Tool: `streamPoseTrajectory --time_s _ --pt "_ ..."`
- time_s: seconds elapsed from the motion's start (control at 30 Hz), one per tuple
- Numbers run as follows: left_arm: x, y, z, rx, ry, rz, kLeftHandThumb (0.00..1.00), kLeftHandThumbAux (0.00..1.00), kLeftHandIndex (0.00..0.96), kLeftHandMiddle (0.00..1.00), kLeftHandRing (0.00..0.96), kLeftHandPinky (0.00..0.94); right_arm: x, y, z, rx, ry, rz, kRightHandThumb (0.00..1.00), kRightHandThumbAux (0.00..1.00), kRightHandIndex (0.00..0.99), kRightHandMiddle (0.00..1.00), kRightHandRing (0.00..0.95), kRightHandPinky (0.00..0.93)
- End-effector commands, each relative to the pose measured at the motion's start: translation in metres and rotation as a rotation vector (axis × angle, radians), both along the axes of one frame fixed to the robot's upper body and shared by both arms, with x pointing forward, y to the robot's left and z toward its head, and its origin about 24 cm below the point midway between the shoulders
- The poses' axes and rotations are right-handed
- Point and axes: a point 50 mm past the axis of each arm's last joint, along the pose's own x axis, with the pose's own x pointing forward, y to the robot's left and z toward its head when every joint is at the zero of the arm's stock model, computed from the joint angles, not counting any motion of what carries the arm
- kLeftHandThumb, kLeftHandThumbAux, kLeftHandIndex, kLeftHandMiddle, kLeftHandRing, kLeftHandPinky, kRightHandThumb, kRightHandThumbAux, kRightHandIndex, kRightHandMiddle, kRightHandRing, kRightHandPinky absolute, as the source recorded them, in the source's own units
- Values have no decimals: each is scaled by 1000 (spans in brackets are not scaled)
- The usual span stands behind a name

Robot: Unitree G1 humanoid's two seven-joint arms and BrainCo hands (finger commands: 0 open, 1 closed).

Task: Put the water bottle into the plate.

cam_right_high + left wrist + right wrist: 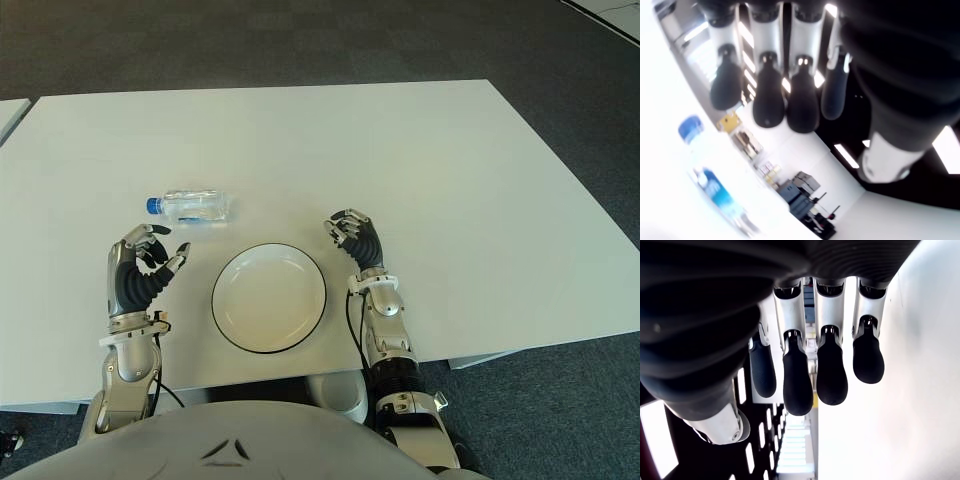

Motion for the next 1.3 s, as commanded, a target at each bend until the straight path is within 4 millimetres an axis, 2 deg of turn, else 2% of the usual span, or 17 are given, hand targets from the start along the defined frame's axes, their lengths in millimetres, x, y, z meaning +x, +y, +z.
streamPoseTrajectory --time_s 0.03,0.1,0.2,0.27,0.33,0.37,0.4,0.47,0.57,0.67,0.9,1.3 --pt "13 17 18 304 -40 67 702 712 426 542 553 538 -5 3 -8 -10 55 -7 708 726 436 680 684 700" --pt "15 19 22 364 -47 66 700 711 423 491 499 491 -5 3 -8 -14 58 -10 708 726 436 680 684 701" --pt "18 21 27 428 -64 64 697 707 416 354 352 347 -5 4 -9 -20 65 -15 709 726 436 678 683 698" --pt "20 23 28 447 -68 66 698 705 413 318 317 314 -5 4 -9 -21 67 -17 709 726 436 677 681 694" --pt "23 24 28 470 -67 63 638 619 321 278 277 277 -6 4 -9 -22 69 -19 709 726 436 676 680 694" --pt "24 24 29 482 -66 61 623 563 248 228 221 220 -6 4 -10 -22 70 -20 709 726 436 676 680 695" --pt "27 25 29 496 -61 57 618 543 222 211 201 199 -6 4 -10 -23 71 -21 709 726 436 675 680 695" --pt "35 25 28 516 -45 49 603 463 97 95 87 81 -6 5 -10 -24 73 -23 709 726 437 675 680 696" --pt "47 27 23 536 -7 40 599 390 31 31 28 26 -7 5 -11 -27 76 -24 709 727 437 674 680 692" --pt "55 30 20 549 31 40 594 318 10 10 9 8 -7 6 -11 -28 77 -23 709 727 437 675 681 695" --pt "78 39 11 577 128 70 585 230 0 0 0 0 -7 6 -12 -11 86 -18 708 728 436 681 684 695" --pt "110 46 -8 627 288 58 580 153 0 0 0 0 -8 5 -12 -6 83 -30 708 728 437 684 688 703"
